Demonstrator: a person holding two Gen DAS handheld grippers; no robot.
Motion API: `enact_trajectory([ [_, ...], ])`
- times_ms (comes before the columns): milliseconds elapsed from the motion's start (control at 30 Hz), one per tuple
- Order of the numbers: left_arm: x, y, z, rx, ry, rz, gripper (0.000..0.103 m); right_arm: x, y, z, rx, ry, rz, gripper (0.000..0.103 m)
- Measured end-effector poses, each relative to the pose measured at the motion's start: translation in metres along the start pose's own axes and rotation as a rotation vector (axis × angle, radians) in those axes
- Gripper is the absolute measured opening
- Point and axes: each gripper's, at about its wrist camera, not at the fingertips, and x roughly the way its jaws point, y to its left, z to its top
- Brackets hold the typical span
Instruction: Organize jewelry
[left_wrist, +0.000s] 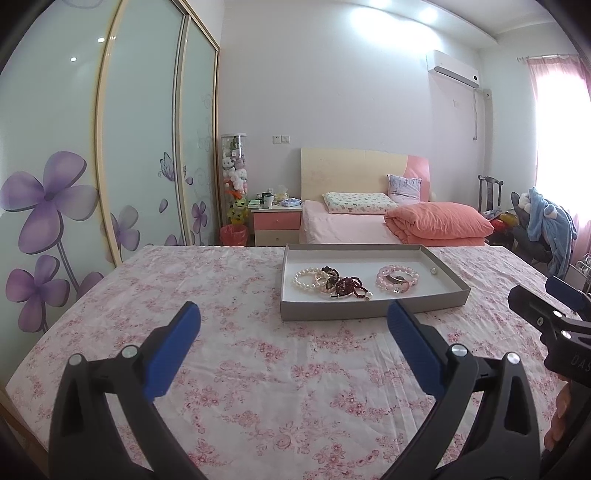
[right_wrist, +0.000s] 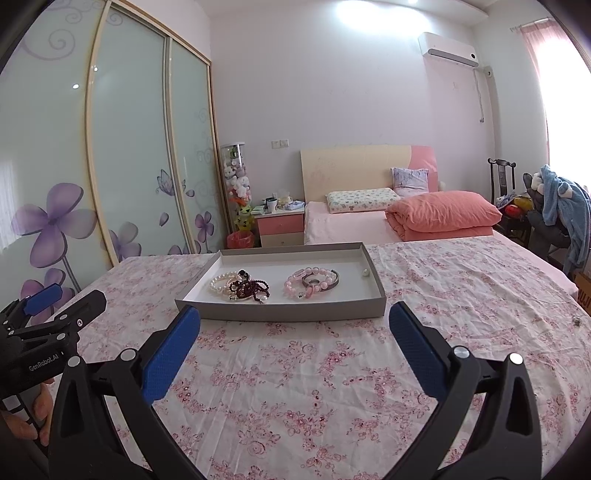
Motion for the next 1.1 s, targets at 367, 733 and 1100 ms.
enact_trajectory([
  [367, 0.001, -0.0033, -0.0007, 0.001, 0.006, -0.003, 0.099, -0.0002, -0.0002, 0.0004, 0.0, -0.001, 0.0, 0.101],
  [733, 0.0034, -0.0043, -0.0008, 0.0, 0.016, -0.002, 0.099, 0.0, -0.0009, 0.0007, 0.001, 0.002, 0.001, 0.101],
  [1100, 0.006, -0.0033, -0.0024, -0.002, 0.022, 0.001, 0.099, -0.0008, -0.0006, -0.0012, 0.003, 0.005, 0.0, 0.101],
])
